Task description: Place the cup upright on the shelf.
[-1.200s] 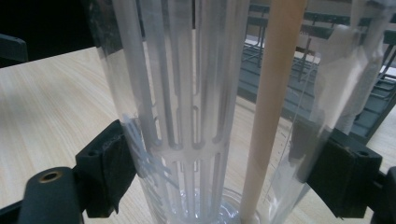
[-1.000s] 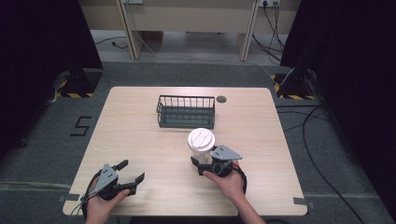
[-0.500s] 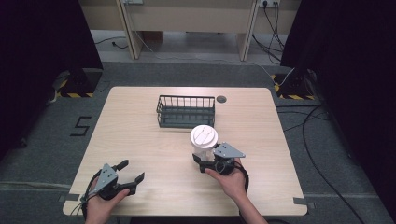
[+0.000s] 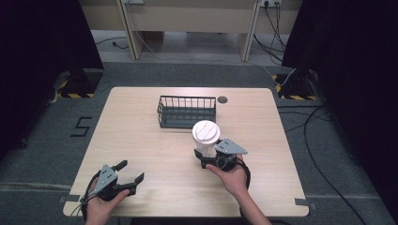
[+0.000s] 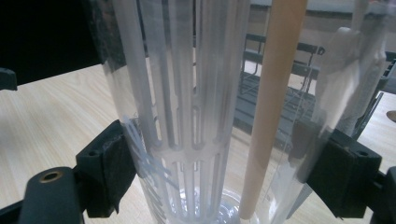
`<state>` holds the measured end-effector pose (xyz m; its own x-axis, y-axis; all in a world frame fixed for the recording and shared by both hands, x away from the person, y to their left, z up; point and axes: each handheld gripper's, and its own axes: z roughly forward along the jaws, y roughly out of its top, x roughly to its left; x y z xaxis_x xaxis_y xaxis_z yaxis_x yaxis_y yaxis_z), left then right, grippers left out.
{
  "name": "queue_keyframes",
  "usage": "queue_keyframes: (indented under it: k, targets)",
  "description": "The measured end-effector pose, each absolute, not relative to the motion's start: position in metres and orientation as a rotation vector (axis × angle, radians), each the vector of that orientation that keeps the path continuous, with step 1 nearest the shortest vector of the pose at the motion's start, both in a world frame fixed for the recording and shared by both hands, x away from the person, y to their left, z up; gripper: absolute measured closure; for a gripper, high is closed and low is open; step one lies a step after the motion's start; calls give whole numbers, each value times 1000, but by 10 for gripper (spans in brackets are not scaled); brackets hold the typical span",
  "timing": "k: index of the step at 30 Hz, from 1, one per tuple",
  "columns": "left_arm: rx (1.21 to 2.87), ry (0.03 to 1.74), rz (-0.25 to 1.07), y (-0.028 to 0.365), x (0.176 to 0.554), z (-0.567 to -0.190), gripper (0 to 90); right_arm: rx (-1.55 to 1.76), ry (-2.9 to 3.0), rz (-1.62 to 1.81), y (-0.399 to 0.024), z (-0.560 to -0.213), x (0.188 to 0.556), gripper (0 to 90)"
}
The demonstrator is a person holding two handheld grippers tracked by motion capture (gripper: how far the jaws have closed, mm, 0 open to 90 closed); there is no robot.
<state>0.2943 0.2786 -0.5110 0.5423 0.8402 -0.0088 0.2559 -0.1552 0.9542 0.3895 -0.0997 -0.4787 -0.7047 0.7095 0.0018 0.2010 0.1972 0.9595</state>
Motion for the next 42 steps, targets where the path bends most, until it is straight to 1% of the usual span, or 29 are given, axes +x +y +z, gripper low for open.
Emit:
queue_keyframes:
  k: [42]
  targets:
    - [1681,936,662,278,295,-511,154,858,1989,1512,-96,-449,421,183]
